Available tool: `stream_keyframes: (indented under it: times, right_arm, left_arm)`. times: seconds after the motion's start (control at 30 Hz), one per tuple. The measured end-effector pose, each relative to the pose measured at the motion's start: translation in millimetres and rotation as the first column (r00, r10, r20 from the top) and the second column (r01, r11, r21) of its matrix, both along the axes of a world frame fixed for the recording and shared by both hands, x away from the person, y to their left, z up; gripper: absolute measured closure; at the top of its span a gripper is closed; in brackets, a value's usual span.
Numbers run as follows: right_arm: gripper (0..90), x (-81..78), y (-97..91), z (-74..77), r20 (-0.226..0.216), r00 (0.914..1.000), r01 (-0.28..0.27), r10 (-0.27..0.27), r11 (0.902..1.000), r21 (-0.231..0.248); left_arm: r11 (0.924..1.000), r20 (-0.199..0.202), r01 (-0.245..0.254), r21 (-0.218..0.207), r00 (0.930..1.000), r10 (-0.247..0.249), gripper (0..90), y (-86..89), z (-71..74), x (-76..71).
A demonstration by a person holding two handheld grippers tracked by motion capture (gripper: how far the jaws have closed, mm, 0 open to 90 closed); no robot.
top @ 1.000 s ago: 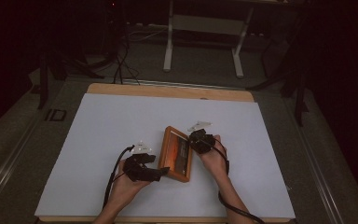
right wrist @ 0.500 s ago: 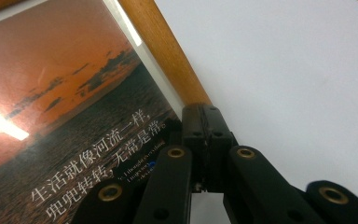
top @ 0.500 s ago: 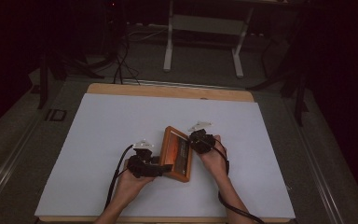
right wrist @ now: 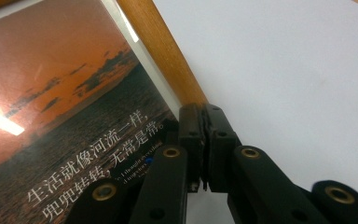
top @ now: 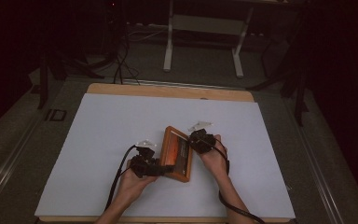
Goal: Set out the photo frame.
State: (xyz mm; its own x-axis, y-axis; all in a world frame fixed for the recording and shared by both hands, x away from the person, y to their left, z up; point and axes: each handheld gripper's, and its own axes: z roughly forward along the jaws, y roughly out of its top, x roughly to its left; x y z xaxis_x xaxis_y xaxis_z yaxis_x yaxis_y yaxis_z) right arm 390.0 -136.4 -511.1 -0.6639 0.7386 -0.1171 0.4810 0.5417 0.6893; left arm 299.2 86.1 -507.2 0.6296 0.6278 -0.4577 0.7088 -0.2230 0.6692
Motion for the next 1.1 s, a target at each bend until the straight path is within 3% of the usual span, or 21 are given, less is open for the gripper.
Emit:
stream_keyframes:
  times: [0.07, 0.37, 0.63, 0.77, 0.97, 1.1]
  right_arm:
    - [85.3, 0.4, -1.4, 0.7, 0.0, 1.0, -0.006, 0.006, 1.0, -0.005]
    - [81.9, -2.4, -10.5, 6.3, 0.008, 0.9999, -0.007, 0.007, 0.9999, -0.013]
    - [76.5, -18.2, -22.9, 20.0, 0.05, 0.9986, -0.017, 0.017, 0.9999, 0.002]
    - [74.3, -32.3, -33.7, 39.7, 0.09, 0.9957, -0.025, 0.021, 0.9989, 0.041]
    - [72.3, -46.3, -45.1, 62.9, 0.145, 0.9892, -0.037, 0.022, 0.994, 0.102]
    - [72.2, -55.8, -52.7, 75.0, 0.175, 0.9844, -0.043, 0.018, 0.9891, 0.141]
  left_arm:
    - [1.0, -0.003, 0.002, -0.009, 1.0, -0.002, 47.8, -1.0, 0.6, 0.0]
    - [0.9996, 0.023, -0.004, 0.029, 0.9997, 0.003, 51.3, -11.3, 7.5, -2.0]
    - [0.9977, 0.066, -0.007, 0.067, 0.9978, 0.002, 54.1, -21.0, 13.8, -6.1]
    - [0.9982, 0.076, -0.002, 0.06, 0.9971, -0.003, 59.3, -25.9, 15.6, -7.4]
    - [0.9955, 0.127, 0.001, 0.095, 0.9918, -0.013, 63.0, -40.3, 22.8, -11.4]
    - [0.9927, 0.176, 0.013, 0.12, 0.9838, -0.034, 65.4, -53.6, 27.4, -16.5]
